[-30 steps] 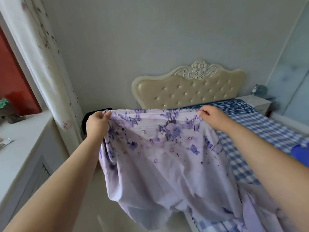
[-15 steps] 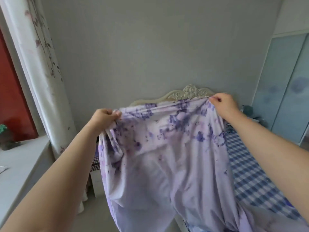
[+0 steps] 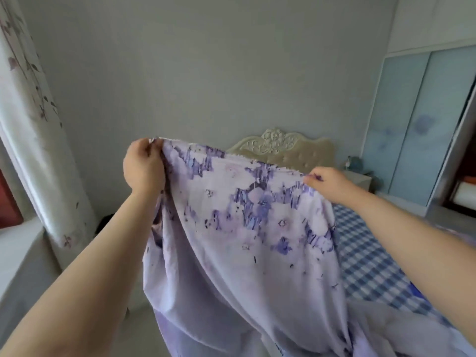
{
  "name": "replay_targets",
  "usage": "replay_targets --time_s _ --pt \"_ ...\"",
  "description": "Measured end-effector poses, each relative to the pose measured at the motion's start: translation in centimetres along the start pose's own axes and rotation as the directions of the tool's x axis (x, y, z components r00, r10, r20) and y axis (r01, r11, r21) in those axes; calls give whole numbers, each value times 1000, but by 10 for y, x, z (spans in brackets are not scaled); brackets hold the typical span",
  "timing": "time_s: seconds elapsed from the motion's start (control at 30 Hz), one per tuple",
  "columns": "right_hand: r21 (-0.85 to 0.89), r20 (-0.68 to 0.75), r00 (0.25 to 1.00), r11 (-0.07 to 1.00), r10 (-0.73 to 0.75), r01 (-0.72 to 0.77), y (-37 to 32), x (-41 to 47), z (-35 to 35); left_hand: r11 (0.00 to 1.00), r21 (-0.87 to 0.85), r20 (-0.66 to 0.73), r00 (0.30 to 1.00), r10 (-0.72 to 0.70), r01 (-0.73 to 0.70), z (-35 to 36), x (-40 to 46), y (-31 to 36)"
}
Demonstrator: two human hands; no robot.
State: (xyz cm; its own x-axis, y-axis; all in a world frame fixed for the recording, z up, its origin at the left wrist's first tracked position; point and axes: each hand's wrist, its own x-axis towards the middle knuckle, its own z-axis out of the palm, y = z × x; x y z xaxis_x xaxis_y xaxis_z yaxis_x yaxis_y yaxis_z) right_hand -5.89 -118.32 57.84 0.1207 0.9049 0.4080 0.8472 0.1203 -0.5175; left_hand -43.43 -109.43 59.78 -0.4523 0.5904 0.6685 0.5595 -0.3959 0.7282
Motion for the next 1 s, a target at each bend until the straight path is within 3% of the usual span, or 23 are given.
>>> replay_targets --time_s 0.1,0.17,0.23,0.3,0.37,0.4,0.47,0.53,0.6,0.63,0.7,0.73,0.77,0.8,0.87,0.93,1.0 --pt "69 -143 987 995 77 -68 23 -2 -8 974 226 336 938 -79 1 13 -8 -17" --pt "187 -92 985 974 148 -128 30 -3 -12 976 219 427 898 -106 11 24 -27 -31" --pt "405 55 972 885 229 -231 33 -5 -16 989 116 454 880 -138 95 30 -43 -45" --pt "583 316 912 706 260 -403 39 -12 -23 944 -104 550 809 -207 312 31 -49 -62" --pt "565 544 807 611 229 -555 49 -21 -25 840 -196 689 680 -249 505 34 -51 -77" --pt "535 587 770 593 251 -601 59 -21 -21 821 -164 730 627 -272 547 40 -54 -82" --pt "499 501 757 575 419 -649 73 -17 0 831 -46 724 592 -355 555 55 -65 -85" --pt "500 243 772 606 588 -619 77 -9 33 819 77 664 584 -468 568 69 -82 -77" --pt "499 66 748 627 661 -598 59 -9 67 781 106 644 556 -525 615 81 -102 -60" --pt "512 47 770 646 637 -566 47 -11 84 791 65 644 580 -499 608 88 -113 -49" --pt "547 103 853 687 511 -478 16 -22 107 840 -107 696 643 -319 532 98 -138 -23" --pt "572 148 886 693 440 -440 1 -30 112 849 -191 748 632 -199 493 98 -150 -8" --pt "593 193 910 695 367 -406 -11 -38 114 860 -250 808 586 -68 445 97 -159 8" --pt "597 226 928 710 297 -373 -20 -43 111 886 -280 866 495 67 369 94 -162 19" --pt "599 263 951 746 160 -292 -26 -50 102 940 -298 933 257 251 165 90 -159 33" --pt "581 293 951 771 101 -260 -24 -54 89 963 -263 958 105 269 -66 90 -154 37" --pt "539 306 950 810 67 -231 -22 -59 79 964 -196 975 69 210 -178 92 -154 40"
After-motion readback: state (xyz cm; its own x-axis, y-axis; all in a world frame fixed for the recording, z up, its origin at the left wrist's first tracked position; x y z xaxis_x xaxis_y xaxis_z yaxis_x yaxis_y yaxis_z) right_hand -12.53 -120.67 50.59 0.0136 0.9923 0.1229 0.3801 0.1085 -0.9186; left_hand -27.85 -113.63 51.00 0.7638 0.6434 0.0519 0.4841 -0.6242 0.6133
